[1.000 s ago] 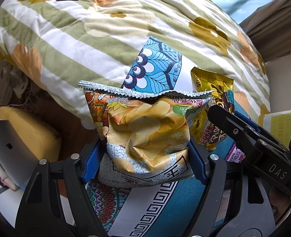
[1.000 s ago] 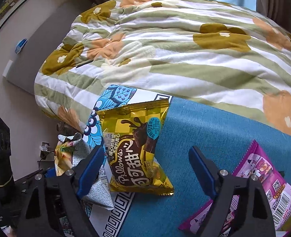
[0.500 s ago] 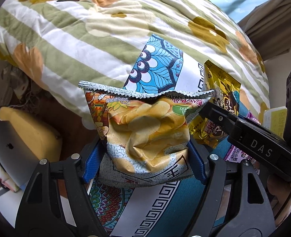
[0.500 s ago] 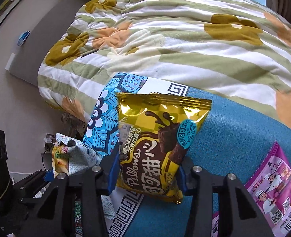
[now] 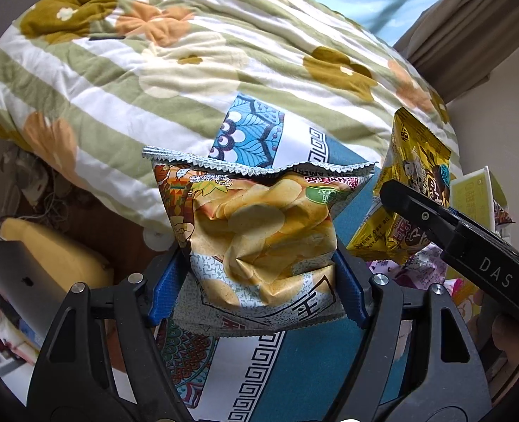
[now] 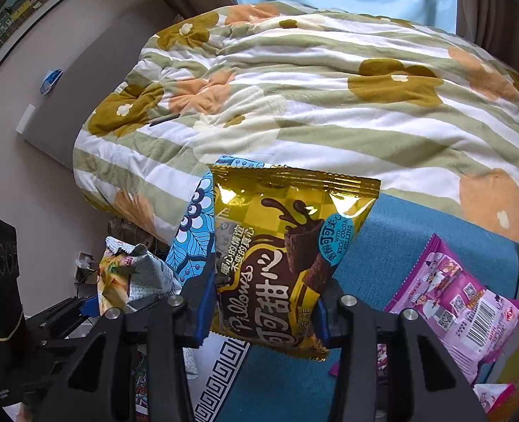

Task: Organize snacks
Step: 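Drop the chip bag in the box with the left tool while the right tool drops the chocolate pack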

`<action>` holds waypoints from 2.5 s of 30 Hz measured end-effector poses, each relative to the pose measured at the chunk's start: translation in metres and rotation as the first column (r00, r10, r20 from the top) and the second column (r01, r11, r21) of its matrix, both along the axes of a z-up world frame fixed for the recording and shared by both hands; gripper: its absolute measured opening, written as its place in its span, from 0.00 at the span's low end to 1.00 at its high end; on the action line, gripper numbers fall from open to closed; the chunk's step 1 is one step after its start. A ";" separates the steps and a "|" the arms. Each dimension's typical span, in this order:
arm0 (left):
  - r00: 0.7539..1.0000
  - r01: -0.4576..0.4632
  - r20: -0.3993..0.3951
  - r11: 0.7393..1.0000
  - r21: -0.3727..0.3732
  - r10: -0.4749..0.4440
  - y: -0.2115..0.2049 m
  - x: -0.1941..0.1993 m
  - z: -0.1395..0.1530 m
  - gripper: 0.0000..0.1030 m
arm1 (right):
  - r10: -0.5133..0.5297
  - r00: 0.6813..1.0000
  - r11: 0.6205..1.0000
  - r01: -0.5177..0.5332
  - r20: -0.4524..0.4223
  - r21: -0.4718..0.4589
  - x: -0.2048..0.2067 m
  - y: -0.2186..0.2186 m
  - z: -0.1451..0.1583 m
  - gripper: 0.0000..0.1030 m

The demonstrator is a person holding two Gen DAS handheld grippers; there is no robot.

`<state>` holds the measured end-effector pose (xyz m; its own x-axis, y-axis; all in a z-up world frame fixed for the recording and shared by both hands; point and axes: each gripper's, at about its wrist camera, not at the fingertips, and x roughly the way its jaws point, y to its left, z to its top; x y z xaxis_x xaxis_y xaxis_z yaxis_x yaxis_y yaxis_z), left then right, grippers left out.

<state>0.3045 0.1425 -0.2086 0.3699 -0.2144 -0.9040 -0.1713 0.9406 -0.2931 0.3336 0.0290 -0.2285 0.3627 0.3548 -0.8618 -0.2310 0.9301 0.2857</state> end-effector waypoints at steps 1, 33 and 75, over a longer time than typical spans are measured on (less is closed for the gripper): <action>1.000 0.010 0.019 1.000 0.006 -0.010 -0.001 -0.002 0.008 0.70 | -0.010 1.000 1.000 0.010 0.015 0.001 -0.005 -0.003 0.007 0.40; 0.871 0.414 0.285 0.910 0.017 -0.401 -0.334 -0.065 0.130 0.70 | -0.398 0.878 0.916 0.398 0.266 0.057 -0.185 -0.303 0.144 0.40; 0.974 0.093 0.198 0.992 0.083 -0.108 -0.303 -0.184 0.075 0.99 | -0.188 0.953 0.981 0.194 0.238 -0.001 -0.208 -0.373 0.077 0.93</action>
<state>0.1204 -0.1606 -0.1339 0.5264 -0.1959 -0.8273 -0.0193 0.9701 -0.2420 0.1252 -0.3438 -0.1513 0.6156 0.2391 -0.7510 -0.1061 0.9693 0.2217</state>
